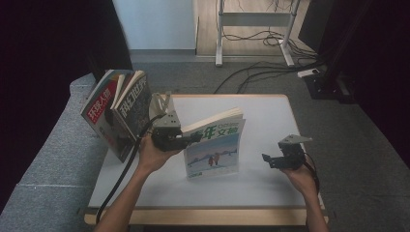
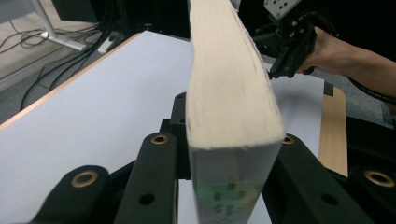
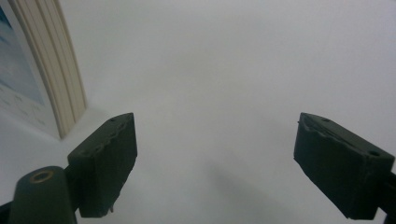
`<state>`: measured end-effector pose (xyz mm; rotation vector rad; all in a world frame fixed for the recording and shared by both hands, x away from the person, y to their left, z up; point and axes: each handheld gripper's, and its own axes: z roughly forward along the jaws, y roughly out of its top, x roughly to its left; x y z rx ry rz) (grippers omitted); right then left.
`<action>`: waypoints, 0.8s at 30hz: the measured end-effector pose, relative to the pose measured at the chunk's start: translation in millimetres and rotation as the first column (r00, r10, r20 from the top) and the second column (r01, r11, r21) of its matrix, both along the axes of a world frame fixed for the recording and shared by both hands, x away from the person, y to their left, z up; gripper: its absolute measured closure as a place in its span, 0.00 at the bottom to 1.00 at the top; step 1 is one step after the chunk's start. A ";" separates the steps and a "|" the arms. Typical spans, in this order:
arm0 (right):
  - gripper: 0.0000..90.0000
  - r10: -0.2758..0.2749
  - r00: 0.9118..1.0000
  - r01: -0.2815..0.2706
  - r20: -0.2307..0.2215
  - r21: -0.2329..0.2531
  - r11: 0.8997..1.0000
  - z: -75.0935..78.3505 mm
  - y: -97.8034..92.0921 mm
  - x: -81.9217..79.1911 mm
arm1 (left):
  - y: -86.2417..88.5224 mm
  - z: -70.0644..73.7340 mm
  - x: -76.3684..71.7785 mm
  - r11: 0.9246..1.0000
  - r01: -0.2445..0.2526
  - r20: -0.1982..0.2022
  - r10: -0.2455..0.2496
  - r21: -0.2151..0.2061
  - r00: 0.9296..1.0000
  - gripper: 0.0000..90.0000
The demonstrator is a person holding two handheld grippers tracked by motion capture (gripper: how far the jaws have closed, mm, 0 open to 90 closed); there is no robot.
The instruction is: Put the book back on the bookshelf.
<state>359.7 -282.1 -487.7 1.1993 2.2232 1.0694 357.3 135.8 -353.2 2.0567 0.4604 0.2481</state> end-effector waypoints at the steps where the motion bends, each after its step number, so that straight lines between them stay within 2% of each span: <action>1: 0.13 -0.006 1.000 0.006 -0.002 -0.001 1.000 -3.6 -0.9 -1.2 | -0.1 0.4 0.2 1.000 0.000 -0.002 0.000 0.004 1.000 0.81; 6: 0.02 -0.038 0.999 0.038 -0.025 -0.022 0.999 -23.0 -5.9 -5.5 | -0.7 1.8 0.9 1.000 0.006 -0.003 -0.006 0.016 1.000 0.81; 15: 0.00 -0.081 0.995 0.079 -0.063 -0.030 0.996 -47.7 -11.3 -8.5 | -1.5 2.9 0.1 1.000 0.007 0.002 -0.007 0.029 1.000 0.81; 19: 0.00 -0.082 0.994 0.079 -0.065 -0.053 0.995 -48.9 -9.0 -8.5 | -2.0 3.1 -0.8 0.999 0.006 0.006 -0.006 0.031 1.000 0.82; 24: 0.00 -0.085 0.994 0.082 -0.062 -0.056 0.995 -49.4 -8.5 -8.9 | -2.1 2.8 0.2 1.000 -0.002 -0.002 0.002 0.024 1.000 0.82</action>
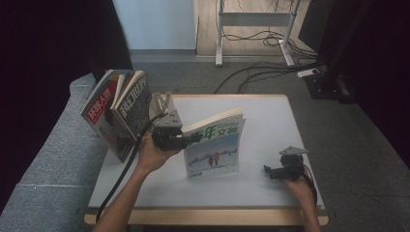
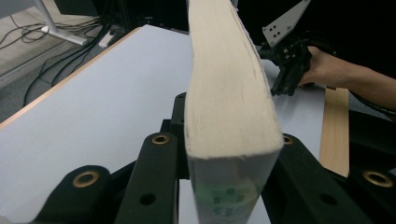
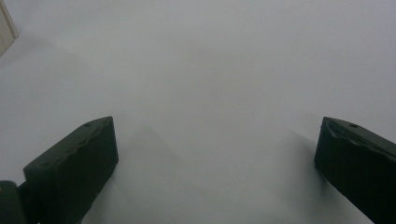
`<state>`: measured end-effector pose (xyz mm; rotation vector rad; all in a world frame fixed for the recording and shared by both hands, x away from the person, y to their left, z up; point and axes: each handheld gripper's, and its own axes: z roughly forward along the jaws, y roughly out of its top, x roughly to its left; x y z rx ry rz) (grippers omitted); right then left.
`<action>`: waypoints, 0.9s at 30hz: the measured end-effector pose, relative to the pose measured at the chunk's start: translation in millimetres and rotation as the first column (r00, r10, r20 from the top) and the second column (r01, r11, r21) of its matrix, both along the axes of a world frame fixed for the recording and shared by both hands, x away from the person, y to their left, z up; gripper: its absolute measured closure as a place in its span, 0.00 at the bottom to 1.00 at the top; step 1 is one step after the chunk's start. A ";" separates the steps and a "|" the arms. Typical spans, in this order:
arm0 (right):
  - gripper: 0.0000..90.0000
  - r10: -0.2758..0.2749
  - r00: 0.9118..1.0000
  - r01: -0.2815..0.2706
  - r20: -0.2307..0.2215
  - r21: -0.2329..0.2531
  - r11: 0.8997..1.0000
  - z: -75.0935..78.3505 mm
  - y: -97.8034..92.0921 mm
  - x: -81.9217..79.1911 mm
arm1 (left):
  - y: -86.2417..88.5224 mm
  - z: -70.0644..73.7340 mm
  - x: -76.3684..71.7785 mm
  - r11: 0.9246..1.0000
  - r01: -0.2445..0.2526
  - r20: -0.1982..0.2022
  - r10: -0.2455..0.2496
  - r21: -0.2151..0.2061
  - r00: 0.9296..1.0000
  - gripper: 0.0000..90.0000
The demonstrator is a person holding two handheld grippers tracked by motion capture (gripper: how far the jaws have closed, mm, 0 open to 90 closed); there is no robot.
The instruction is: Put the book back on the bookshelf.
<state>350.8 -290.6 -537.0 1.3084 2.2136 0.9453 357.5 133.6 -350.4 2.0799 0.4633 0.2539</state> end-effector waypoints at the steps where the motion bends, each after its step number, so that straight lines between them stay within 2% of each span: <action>1: 0.00 0.000 1.000 0.000 0.001 -0.001 1.000 -0.1 0.1 0.0 | 0.0 -0.1 0.6 1.000 0.000 -0.002 0.000 -0.002 1.000 0.82; 10: 0.00 0.000 1.000 0.000 0.003 0.000 1.000 -0.5 0.0 -0.1 | 0.2 0.6 5.9 1.000 -0.016 -0.030 0.015 -0.026 0.999 0.82; 17: 0.00 -0.001 1.000 0.001 0.004 0.000 1.000 -0.6 0.0 -0.1 | 0.3 6.8 5.8 0.999 -0.037 -0.022 0.036 -0.023 0.999 0.82; 27: 0.00 -0.001 1.000 0.001 0.002 0.002 1.000 -0.6 0.0 0.0 | 11.9 21.0 4.0 0.997 -0.079 -0.026 0.079 -0.021 0.997 0.83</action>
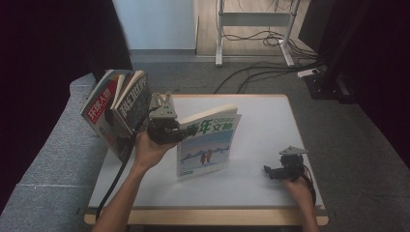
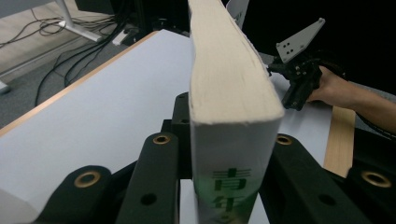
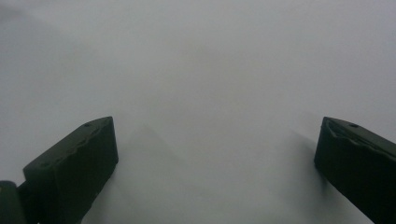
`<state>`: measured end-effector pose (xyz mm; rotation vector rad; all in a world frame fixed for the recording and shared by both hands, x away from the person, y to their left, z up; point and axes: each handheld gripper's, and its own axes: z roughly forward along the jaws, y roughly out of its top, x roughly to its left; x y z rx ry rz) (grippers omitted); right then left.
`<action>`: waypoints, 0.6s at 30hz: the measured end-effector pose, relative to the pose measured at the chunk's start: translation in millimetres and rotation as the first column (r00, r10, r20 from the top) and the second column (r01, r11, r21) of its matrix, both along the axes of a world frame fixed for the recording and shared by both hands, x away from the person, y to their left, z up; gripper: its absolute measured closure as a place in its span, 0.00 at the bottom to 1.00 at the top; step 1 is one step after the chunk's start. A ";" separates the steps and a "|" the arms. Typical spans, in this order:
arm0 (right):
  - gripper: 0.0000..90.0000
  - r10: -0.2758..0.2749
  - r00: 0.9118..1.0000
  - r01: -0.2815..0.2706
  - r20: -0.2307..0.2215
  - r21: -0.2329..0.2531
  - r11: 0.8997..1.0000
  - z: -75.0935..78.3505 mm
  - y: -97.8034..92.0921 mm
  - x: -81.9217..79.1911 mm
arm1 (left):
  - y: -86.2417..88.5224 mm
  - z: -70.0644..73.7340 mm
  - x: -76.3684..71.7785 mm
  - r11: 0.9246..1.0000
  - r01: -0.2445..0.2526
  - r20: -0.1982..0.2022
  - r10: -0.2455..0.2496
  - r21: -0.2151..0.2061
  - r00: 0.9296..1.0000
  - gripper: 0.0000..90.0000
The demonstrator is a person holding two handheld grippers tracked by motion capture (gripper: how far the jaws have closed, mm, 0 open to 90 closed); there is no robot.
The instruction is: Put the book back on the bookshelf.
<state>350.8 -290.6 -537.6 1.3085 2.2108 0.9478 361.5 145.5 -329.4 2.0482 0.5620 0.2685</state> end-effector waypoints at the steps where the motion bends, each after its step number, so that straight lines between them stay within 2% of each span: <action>1: 0.00 0.000 1.000 0.000 0.000 0.000 1.000 0.0 0.0 0.0 | 1.6 1.1 0.0 1.000 -0.005 -0.001 0.005 0.001 1.000 0.83; 11: 0.00 0.000 1.000 0.000 -0.001 0.001 1.000 0.0 0.0 0.0 | 18.3 9.4 -0.4 0.999 -0.050 0.004 0.050 0.011 0.999 0.83; 18: 0.00 0.000 1.000 0.000 0.000 0.000 1.000 0.0 -0.1 0.0 | 34.4 15.2 -4.4 0.995 -0.101 0.009 0.101 0.006 0.995 0.83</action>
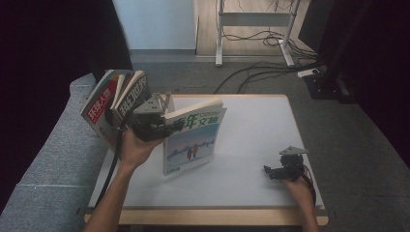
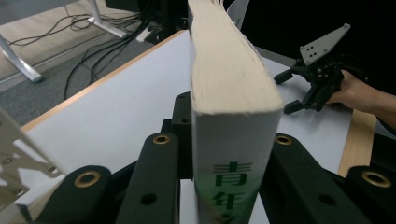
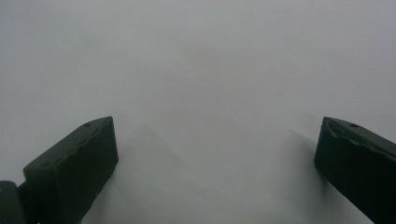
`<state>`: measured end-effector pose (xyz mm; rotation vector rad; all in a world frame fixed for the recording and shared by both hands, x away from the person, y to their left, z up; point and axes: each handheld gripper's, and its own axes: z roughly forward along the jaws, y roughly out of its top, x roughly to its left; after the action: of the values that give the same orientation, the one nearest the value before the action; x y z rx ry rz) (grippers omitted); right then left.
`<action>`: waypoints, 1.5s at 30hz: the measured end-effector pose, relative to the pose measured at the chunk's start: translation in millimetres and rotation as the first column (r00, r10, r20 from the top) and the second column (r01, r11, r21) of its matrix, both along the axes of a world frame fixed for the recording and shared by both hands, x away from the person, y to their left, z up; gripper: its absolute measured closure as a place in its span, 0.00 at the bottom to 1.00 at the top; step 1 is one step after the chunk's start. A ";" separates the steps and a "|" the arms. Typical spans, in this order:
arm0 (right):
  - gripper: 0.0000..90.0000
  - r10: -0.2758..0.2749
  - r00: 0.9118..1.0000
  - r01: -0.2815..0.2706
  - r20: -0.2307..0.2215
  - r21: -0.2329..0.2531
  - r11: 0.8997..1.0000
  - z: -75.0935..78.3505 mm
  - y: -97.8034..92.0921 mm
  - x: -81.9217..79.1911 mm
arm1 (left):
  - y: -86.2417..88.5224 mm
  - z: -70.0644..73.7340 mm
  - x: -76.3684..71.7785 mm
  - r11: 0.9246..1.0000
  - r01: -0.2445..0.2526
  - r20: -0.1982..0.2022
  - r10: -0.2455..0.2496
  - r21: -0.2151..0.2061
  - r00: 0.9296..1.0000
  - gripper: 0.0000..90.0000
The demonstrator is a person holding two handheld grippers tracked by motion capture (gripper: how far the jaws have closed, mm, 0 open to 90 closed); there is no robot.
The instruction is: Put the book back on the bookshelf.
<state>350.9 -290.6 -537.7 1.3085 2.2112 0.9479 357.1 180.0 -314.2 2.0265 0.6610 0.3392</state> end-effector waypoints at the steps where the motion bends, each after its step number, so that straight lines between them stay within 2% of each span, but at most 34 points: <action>1: 0.00 0.000 1.000 0.000 0.000 0.000 1.000 0.0 0.0 0.0 | 2.4 0.5 -0.6 1.000 -0.004 0.001 0.004 0.001 1.000 0.83; 9: 0.00 0.000 1.000 0.000 0.000 0.000 1.000 0.0 0.0 0.0 | 29.6 2.8 -6.2 0.998 -0.055 -0.006 0.054 -0.021 0.998 0.83; 21: 0.00 0.000 1.000 0.000 0.000 0.000 1.000 0.0 0.0 0.0 | 67.6 12.6 -14.5 0.989 -0.144 -0.011 0.144 -0.037 0.989 0.83; 33: 0.00 0.000 1.000 0.000 0.000 0.000 1.000 0.0 0.0 0.0 | 98.1 20.1 -19.1 0.973 -0.229 -0.017 0.228 -0.030 0.973 0.83; 41: 0.00 0.001 1.000 -0.001 0.001 -0.001 1.000 -0.1 0.0 0.0 | 110.0 21.2 -20.6 0.966 -0.255 -0.030 0.254 -0.042 0.967 0.83; 45: 0.00 0.000 1.000 0.000 0.000 0.000 1.000 -0.1 0.0 0.0 | 115.9 23.1 -22.4 0.958 -0.285 -0.019 0.285 -0.029 0.958 0.83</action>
<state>350.9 -290.6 -537.7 1.3075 2.2113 0.9477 334.7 295.8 -291.1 1.9061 0.9656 0.4794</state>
